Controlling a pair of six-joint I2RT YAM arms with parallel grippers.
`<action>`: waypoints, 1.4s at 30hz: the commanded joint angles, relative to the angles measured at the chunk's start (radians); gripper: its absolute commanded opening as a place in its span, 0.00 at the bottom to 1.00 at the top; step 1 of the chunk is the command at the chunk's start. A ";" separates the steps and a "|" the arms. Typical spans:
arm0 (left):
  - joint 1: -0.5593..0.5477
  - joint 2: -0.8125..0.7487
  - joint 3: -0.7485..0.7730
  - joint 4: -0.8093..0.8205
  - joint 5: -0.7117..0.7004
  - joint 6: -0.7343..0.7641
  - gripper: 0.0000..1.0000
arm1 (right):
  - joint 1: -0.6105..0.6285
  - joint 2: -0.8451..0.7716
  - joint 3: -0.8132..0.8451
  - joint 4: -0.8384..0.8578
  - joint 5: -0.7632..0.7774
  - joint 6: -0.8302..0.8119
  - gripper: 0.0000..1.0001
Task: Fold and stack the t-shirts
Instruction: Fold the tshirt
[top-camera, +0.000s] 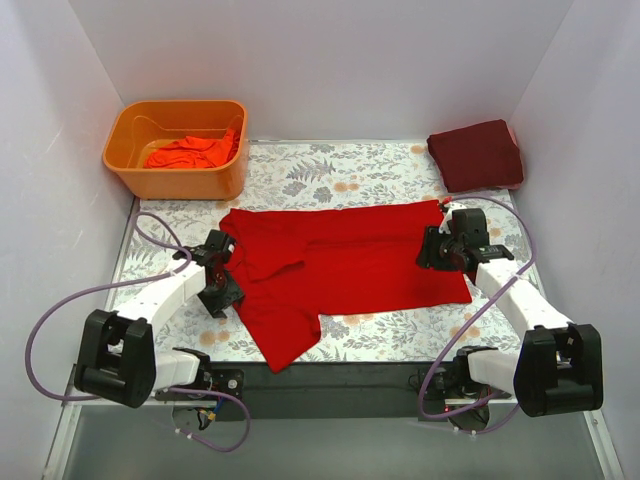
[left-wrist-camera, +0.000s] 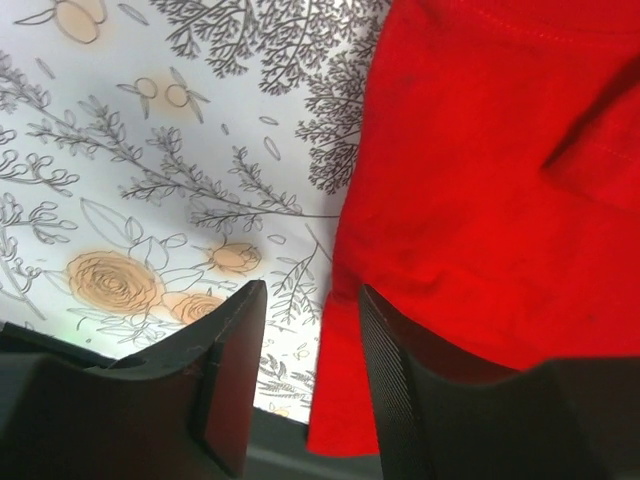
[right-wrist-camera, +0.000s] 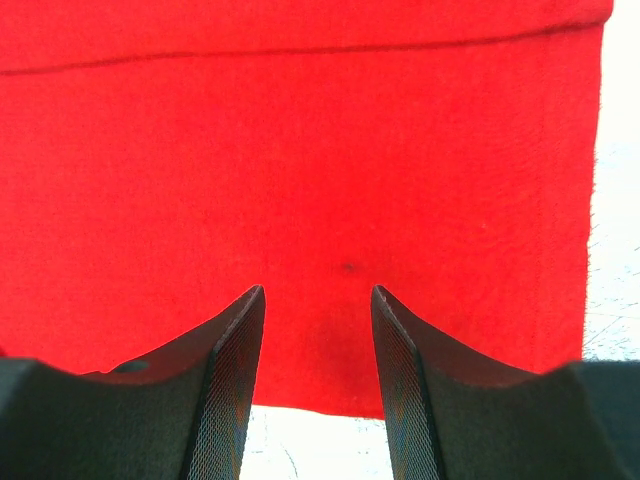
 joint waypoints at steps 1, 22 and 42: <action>-0.010 0.017 -0.013 0.043 0.002 -0.020 0.40 | 0.003 -0.018 -0.028 0.031 -0.024 -0.012 0.54; -0.026 0.087 -0.036 0.079 -0.018 -0.040 0.35 | 0.003 -0.018 -0.068 0.043 -0.052 -0.017 0.53; -0.066 0.006 -0.053 0.109 -0.033 -0.049 0.00 | -0.133 -0.070 -0.052 -0.181 0.124 0.072 0.67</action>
